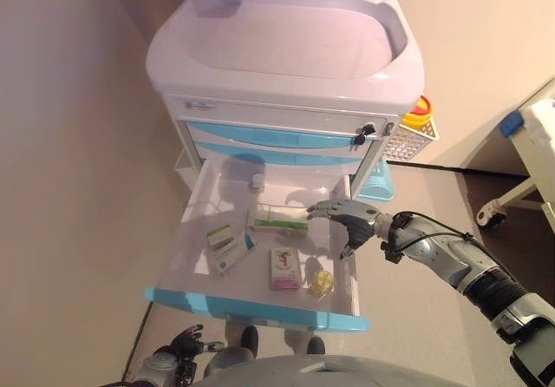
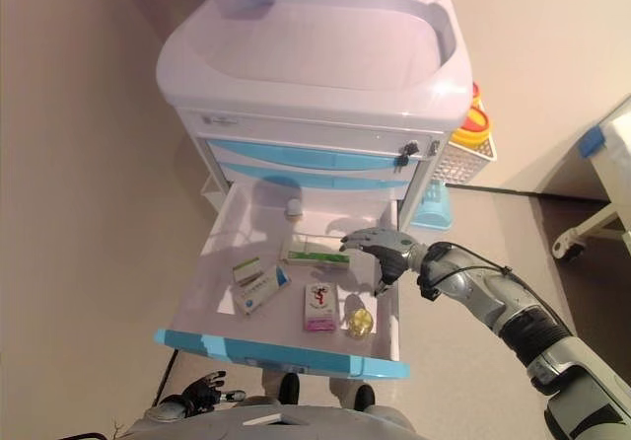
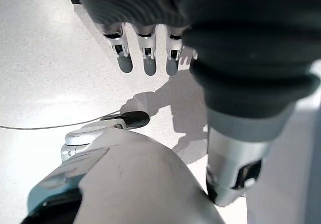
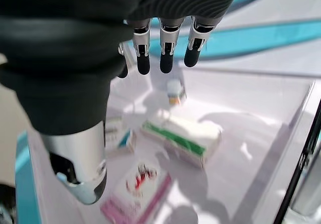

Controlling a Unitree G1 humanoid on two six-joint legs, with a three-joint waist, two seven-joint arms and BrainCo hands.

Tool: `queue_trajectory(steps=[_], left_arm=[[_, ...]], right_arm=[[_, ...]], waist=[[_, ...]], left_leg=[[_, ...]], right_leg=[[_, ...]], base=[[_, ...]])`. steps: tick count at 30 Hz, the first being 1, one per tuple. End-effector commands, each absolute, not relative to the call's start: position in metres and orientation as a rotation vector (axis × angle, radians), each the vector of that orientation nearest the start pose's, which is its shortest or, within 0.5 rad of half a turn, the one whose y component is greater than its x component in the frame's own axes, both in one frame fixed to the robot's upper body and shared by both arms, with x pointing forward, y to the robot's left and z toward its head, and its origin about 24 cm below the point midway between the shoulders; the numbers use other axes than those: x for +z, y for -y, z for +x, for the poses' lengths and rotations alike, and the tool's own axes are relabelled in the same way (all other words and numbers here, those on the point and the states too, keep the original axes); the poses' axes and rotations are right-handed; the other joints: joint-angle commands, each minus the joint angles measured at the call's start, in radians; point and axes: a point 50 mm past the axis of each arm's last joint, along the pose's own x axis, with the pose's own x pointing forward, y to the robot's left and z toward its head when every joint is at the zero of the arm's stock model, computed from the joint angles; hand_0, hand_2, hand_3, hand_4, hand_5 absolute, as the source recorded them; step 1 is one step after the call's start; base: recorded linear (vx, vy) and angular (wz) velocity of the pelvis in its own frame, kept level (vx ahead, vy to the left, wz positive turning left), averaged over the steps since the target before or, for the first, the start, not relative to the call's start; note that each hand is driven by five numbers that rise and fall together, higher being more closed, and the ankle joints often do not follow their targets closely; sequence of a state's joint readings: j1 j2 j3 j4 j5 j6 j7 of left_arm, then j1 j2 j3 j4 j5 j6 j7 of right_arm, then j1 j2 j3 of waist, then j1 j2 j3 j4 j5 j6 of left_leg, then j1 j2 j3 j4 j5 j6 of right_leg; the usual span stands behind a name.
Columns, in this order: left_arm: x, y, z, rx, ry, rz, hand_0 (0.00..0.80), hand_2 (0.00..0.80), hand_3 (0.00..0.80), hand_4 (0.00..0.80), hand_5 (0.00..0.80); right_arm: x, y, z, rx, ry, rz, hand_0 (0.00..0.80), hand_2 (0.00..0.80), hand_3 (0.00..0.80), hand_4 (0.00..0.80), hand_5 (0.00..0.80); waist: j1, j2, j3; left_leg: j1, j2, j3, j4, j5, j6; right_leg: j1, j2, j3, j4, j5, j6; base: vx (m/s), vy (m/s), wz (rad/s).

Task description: Open the drawer and pick up the medicine

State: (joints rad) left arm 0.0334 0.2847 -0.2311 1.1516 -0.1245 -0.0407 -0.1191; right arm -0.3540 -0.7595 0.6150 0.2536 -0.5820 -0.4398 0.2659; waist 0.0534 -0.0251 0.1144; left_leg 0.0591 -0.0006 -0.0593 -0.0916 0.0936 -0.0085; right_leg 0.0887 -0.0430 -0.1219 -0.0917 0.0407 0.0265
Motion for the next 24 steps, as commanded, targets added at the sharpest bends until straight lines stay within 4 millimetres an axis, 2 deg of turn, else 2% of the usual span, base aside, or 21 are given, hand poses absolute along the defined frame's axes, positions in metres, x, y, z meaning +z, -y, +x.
queue_trajectory(steps=[1,15,24], left_arm=[[-0.156,-0.247,0.089,-0.110,-1.230,0.291,0.000,0.000,0.000,0.000,0.000],[-0.159,-0.233,0.096,-0.144,-1.213,0.325,0.000,0.000,0.000,0.000,0.000],[-0.161,-0.229,0.095,-0.156,-1.214,0.332,0.000,0.000,0.000,0.000,0.000]], right_arm=[[0.046,0.138,0.272,1.056,0.283,-1.400,0.000,0.000,0.000,0.000,0.000],[-0.011,0.124,0.264,1.108,0.111,-1.415,0.000,0.000,0.000,0.000,0.000],[-0.045,0.135,0.257,1.011,-0.045,-1.451,0.000,0.000,0.000,0.000,0.000]], waist=[[0.037,-0.040,-0.015],[0.063,-0.043,-0.011],[0.064,-0.042,-0.012]], left_leg=[[-0.001,-0.045,0.015,0.013,-0.093,0.019],[-0.007,-0.046,-0.002,0.011,-0.091,0.020],[-0.006,-0.045,-0.005,0.008,-0.090,0.022]], right_leg=[[-0.031,-0.042,-0.008,0.066,-0.011,0.057],[-0.034,-0.042,-0.023,0.067,-0.013,0.053],[-0.034,-0.042,-0.027,0.067,-0.013,0.053]], base=[[0.000,0.000,0.00],[0.000,-0.003,0.01],[0.006,-0.008,0.05]])
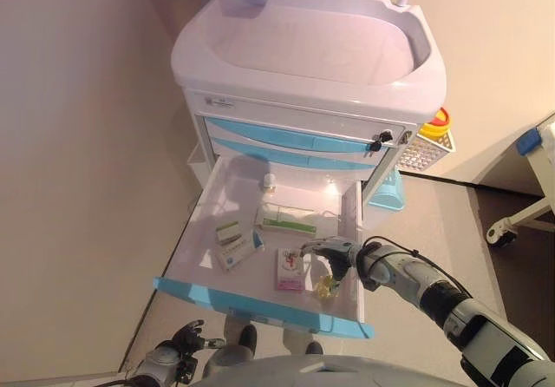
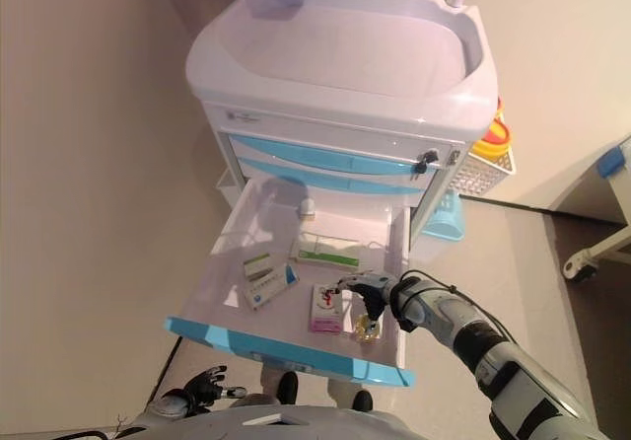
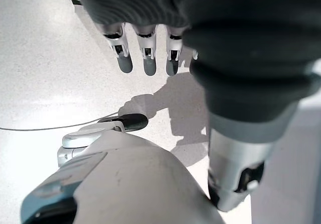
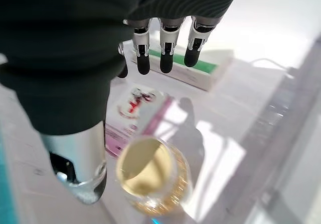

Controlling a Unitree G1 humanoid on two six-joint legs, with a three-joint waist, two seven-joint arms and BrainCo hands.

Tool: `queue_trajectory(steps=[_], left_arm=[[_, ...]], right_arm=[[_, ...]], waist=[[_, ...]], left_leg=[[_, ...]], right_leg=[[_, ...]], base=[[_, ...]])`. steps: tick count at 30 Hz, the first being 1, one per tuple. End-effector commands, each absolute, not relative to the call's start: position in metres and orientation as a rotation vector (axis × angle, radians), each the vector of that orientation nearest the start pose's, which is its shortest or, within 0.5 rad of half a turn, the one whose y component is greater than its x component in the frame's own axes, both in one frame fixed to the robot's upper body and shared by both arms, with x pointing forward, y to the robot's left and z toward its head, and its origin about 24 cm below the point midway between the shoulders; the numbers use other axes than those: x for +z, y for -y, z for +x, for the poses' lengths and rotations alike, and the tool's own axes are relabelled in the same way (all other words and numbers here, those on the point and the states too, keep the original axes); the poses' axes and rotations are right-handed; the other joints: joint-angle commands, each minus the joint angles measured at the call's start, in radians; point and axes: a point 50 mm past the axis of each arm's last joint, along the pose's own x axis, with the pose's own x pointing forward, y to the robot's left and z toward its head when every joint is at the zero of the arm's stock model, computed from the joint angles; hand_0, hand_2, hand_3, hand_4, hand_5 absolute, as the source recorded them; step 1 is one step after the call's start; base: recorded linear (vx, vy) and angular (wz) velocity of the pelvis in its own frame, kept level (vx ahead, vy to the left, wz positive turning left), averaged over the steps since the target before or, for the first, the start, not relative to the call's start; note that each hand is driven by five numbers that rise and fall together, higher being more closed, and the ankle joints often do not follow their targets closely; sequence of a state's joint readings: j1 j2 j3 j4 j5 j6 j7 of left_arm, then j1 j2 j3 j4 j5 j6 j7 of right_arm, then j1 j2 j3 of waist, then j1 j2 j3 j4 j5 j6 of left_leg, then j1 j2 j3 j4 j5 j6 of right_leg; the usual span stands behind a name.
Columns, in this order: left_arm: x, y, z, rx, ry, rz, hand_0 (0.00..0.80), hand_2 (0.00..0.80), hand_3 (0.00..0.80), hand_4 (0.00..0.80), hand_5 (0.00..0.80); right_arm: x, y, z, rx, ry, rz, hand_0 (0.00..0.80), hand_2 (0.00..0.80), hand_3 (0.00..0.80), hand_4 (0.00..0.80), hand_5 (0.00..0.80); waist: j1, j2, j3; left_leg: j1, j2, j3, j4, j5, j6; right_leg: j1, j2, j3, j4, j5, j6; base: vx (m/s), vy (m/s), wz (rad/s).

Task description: Open the drawer and pick up the medicine

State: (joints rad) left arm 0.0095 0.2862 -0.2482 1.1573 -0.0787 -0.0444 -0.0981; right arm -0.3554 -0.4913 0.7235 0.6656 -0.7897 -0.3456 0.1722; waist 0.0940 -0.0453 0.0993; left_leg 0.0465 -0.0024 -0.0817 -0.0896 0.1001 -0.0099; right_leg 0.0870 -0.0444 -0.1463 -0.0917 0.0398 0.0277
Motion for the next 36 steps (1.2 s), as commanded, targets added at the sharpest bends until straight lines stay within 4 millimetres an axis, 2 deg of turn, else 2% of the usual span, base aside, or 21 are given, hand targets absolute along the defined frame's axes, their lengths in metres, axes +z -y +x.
queue_trajectory(steps=[1,6,17,29,36], left_arm=[[-0.161,-0.228,0.094,-0.157,-1.214,0.333,0.000,0.000,0.000,0.000,0.000],[-0.161,-0.229,0.093,-0.164,-1.212,0.334,0.000,0.000,0.000,0.000,0.000],[-0.161,-0.228,0.094,-0.165,-1.209,0.331,0.000,0.000,0.000,0.000,0.000],[-0.161,-0.226,0.095,-0.176,-1.207,0.334,0.000,0.000,0.000,0.000,0.000],[-0.161,-0.223,0.097,-0.190,-1.201,0.341,0.000,0.000,0.000,0.000,0.000]], right_arm=[[-0.047,0.137,0.256,0.999,-0.058,-1.453,0.000,0.000,0.000,0.000,0.000],[-0.057,0.144,0.252,0.939,-0.120,-1.450,0.000,0.000,0.000,0.000,0.000],[-0.064,0.154,0.249,0.863,-0.189,-1.432,0.000,0.000,0.000,0.000,0.000],[-0.071,0.152,0.241,0.871,-0.172,-1.425,0.000,0.000,0.000,0.000,0.000],[-0.075,0.144,0.238,0.909,-0.131,-1.445,0.000,0.000,0.000,0.000,0.000]], waist=[[0.023,-0.021,0.003],[0.019,-0.017,0.007],[0.003,-0.014,0.010],[-0.002,-0.011,0.014],[0.005,-0.006,0.016]], left_leg=[[0.006,-0.044,0.017,0.007,-0.097,0.024],[0.008,-0.045,0.017,0.006,-0.097,0.027],[0.014,-0.044,0.025,0.005,-0.099,0.030],[0.017,-0.045,0.025,0.006,-0.100,0.032],[0.015,-0.048,0.017,0.006,-0.099,0.033]], right_leg=[[-0.033,-0.041,-0.002,0.067,-0.012,0.052],[-0.034,-0.041,0.001,0.068,-0.011,0.052],[-0.034,-0.038,0.015,0.067,-0.008,0.051],[-0.034,-0.036,0.022,0.069,-0.009,0.052],[-0.033,-0.037,0.017,0.067,-0.010,0.051]], base=[[0.000,0.000,0.00],[0.000,0.000,0.00],[0.001,0.000,-0.01],[0.000,0.000,0.00],[0.000,0.000,0.00]])
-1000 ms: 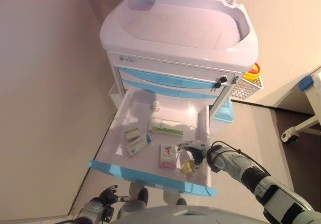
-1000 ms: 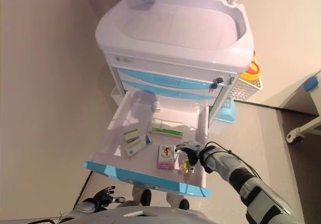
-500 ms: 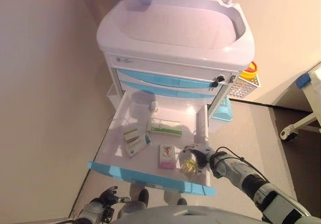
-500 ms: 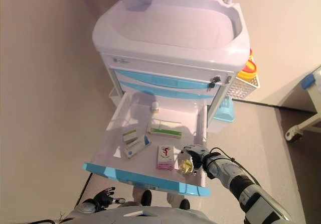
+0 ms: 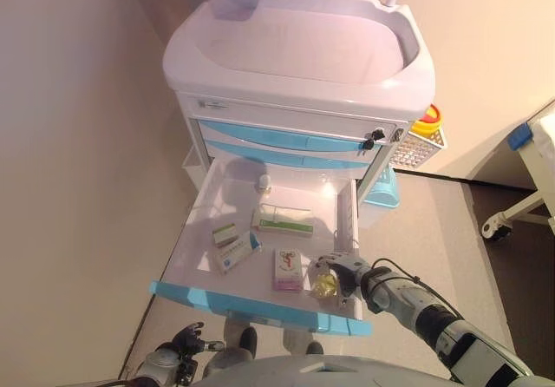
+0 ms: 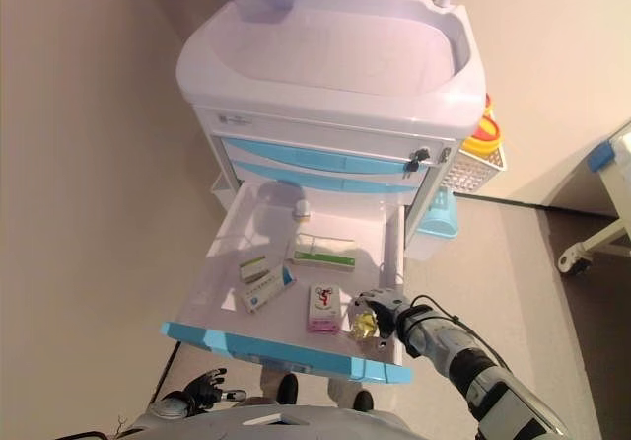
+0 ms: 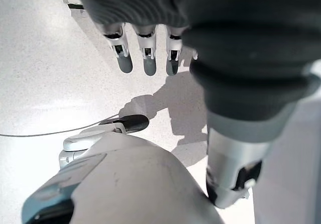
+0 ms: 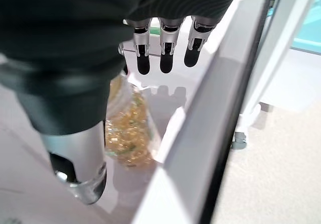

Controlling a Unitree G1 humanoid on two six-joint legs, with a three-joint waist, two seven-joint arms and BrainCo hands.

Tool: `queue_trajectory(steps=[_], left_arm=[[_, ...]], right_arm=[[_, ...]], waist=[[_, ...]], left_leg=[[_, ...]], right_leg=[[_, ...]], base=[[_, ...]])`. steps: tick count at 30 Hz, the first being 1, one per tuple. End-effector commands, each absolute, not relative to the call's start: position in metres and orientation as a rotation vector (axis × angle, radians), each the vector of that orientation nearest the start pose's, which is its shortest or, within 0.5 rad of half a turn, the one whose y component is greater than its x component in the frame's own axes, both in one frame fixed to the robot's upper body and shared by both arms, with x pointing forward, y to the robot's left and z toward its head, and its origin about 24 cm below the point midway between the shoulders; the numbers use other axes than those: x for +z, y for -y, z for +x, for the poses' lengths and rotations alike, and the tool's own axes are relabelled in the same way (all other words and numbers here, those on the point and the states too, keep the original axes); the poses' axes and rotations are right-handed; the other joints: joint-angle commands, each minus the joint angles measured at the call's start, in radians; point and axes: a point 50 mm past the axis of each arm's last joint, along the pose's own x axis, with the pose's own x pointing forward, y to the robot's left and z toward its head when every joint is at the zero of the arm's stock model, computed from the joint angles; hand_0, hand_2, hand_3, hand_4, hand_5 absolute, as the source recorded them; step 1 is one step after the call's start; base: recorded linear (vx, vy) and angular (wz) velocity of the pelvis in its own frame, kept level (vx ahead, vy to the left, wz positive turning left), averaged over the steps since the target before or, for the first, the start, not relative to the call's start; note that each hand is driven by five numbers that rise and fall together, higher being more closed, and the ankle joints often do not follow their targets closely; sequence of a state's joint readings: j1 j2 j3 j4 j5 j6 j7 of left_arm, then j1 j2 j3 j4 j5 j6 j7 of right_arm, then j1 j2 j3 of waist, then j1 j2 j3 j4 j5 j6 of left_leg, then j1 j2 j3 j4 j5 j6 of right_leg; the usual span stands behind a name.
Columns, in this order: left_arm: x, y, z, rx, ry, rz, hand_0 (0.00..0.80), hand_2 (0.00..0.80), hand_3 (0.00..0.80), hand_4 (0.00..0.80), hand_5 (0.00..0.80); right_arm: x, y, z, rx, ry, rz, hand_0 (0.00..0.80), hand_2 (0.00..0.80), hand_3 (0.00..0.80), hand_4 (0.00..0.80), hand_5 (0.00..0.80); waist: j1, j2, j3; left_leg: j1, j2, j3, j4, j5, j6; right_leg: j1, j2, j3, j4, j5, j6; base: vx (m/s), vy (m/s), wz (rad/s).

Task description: Open the drawer and pick up the medicine

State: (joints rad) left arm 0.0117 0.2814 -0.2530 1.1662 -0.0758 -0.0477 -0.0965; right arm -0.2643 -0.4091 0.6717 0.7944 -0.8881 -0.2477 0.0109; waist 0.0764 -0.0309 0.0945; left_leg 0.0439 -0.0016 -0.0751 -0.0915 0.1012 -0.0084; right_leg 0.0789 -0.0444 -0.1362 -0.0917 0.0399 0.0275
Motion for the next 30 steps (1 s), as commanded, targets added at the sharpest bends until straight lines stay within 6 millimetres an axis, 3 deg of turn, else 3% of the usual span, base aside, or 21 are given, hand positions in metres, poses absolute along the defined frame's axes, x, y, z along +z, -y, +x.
queue_trajectory(steps=[1,13,30], left_arm=[[-0.161,-0.223,0.097,-0.191,-1.200,0.341,0.000,0.000,0.000,0.000,0.000],[-0.161,-0.220,0.098,-0.205,-1.197,0.344,0.000,0.000,0.000,0.000,0.000],[-0.164,-0.212,0.093,-0.210,-1.205,0.341,0.000,0.000,0.000,0.000,0.000]], right_arm=[[-0.075,0.143,0.237,0.913,-0.127,-1.447,0.000,0.000,0.000,0.000,0.000],[-0.082,0.134,0.233,0.934,-0.117,-1.481,0.000,0.000,0.000,0.000,0.000],[-0.089,0.153,0.233,0.724,-0.226,-1.416,0.000,0.000,0.000,0.000,0.000]], waist=[[0.024,-0.020,0.021],[0.036,-0.015,0.027],[0.032,-0.007,0.028]], left_leg=[[0.017,-0.049,0.009,0.008,-0.100,0.032],[0.013,-0.053,-0.002,0.010,-0.099,0.032],[0.017,-0.055,-0.005,0.009,-0.100,0.034]], right_leg=[[-0.025,-0.037,0.006,0.067,-0.010,0.051],[-0.027,-0.040,-0.002,0.068,-0.011,0.050],[-0.023,-0.039,-0.005,0.067,-0.011,0.047]], base=[[0.000,0.000,0.00],[0.000,0.000,0.00],[0.000,0.000,0.00]])
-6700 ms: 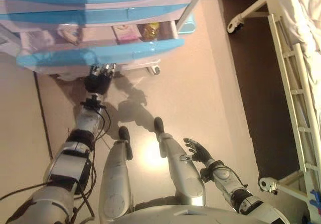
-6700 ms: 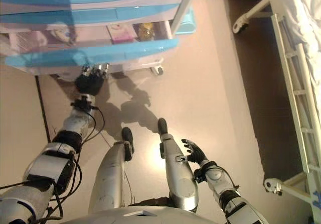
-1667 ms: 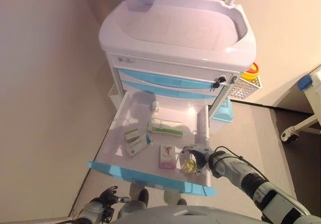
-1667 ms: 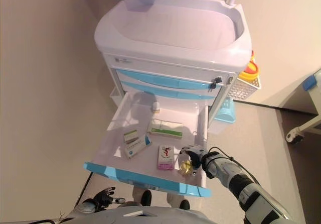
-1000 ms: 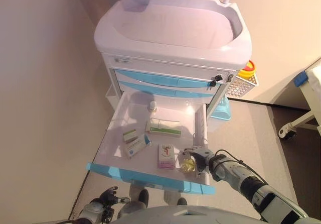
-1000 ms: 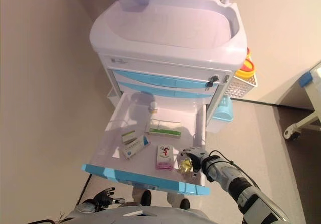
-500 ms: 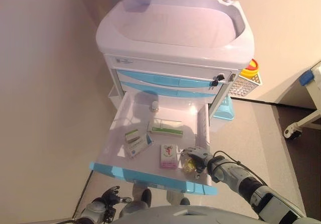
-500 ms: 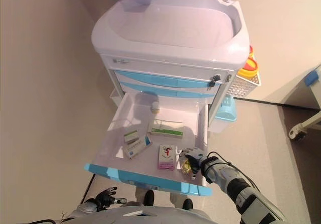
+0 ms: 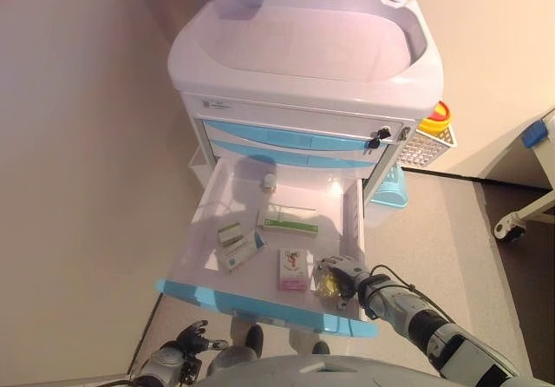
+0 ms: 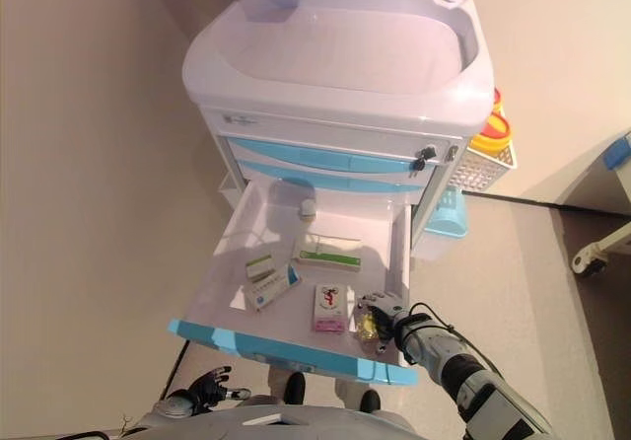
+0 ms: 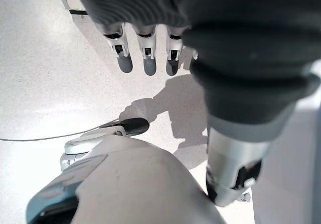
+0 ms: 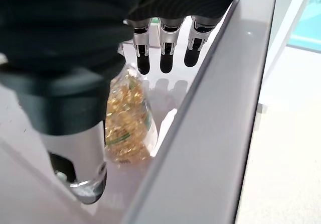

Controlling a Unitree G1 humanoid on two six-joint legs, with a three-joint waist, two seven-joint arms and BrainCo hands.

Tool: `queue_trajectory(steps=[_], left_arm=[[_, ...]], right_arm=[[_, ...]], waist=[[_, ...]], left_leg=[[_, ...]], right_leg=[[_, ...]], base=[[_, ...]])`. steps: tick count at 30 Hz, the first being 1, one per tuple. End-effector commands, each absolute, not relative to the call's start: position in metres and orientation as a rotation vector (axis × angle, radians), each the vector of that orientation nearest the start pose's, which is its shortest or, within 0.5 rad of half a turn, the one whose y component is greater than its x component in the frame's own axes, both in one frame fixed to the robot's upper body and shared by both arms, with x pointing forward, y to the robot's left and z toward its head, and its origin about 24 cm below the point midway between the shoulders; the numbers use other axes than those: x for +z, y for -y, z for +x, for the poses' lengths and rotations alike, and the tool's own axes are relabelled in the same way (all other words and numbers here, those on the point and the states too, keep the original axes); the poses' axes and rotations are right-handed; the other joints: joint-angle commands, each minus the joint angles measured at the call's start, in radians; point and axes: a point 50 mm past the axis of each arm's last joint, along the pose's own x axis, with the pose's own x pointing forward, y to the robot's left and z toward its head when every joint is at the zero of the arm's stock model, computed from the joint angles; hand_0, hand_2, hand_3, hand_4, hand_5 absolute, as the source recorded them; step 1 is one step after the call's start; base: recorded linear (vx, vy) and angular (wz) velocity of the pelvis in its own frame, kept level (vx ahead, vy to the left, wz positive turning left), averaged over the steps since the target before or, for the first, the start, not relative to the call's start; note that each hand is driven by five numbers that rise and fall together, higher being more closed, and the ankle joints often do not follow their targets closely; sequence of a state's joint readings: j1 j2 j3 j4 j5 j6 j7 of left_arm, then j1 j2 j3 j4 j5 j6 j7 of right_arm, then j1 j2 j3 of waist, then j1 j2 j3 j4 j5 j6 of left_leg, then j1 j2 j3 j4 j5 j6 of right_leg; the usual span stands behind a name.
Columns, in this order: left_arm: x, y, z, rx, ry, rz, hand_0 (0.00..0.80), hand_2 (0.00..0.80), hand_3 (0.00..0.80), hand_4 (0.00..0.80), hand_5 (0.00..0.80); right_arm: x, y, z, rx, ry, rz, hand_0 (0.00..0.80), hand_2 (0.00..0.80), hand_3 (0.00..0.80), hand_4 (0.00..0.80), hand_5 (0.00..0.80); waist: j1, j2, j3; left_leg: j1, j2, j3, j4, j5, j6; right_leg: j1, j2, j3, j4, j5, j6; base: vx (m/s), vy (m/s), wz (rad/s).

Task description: Open the drawer and pick up the medicine

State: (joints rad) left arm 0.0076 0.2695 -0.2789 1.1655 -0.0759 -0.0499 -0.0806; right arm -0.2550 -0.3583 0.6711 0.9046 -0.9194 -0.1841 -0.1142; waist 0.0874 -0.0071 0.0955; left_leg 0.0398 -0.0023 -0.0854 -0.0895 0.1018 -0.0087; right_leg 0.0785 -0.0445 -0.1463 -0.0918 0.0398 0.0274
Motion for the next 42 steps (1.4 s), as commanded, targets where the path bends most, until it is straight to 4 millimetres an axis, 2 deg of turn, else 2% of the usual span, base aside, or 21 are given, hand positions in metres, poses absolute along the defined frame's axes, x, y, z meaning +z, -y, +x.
queue_trajectory(steps=[1,42], left_arm=[[-0.164,-0.211,0.093,-0.209,-1.204,0.339,0.000,0.000,0.000,0.000,0.000],[-0.164,-0.208,0.094,-0.237,-1.200,0.343,0.000,0.000,0.000,0.000,0.000]], right_arm=[[-0.089,0.153,0.233,0.708,-0.224,-1.410,0.000,0.000,0.000,0.000,0.000],[-0.099,0.165,0.225,0.675,-0.271,-1.467,0.000,0.000,0.000,0.000,0.000]], waist=[[0.020,-0.031,0.027],[0.022,-0.021,0.034]], left_leg=[[0.022,-0.054,0.005,0.006,-0.101,0.035],[0.026,-0.058,-0.001,0.008,-0.102,0.039]], right_leg=[[-0.022,-0.039,0.006,0.067,-0.010,0.048],[-0.020,-0.039,0.006,0.069,-0.011,0.047]], base=[[0.000,0.000,0.00],[0.000,0.000,0.00]])
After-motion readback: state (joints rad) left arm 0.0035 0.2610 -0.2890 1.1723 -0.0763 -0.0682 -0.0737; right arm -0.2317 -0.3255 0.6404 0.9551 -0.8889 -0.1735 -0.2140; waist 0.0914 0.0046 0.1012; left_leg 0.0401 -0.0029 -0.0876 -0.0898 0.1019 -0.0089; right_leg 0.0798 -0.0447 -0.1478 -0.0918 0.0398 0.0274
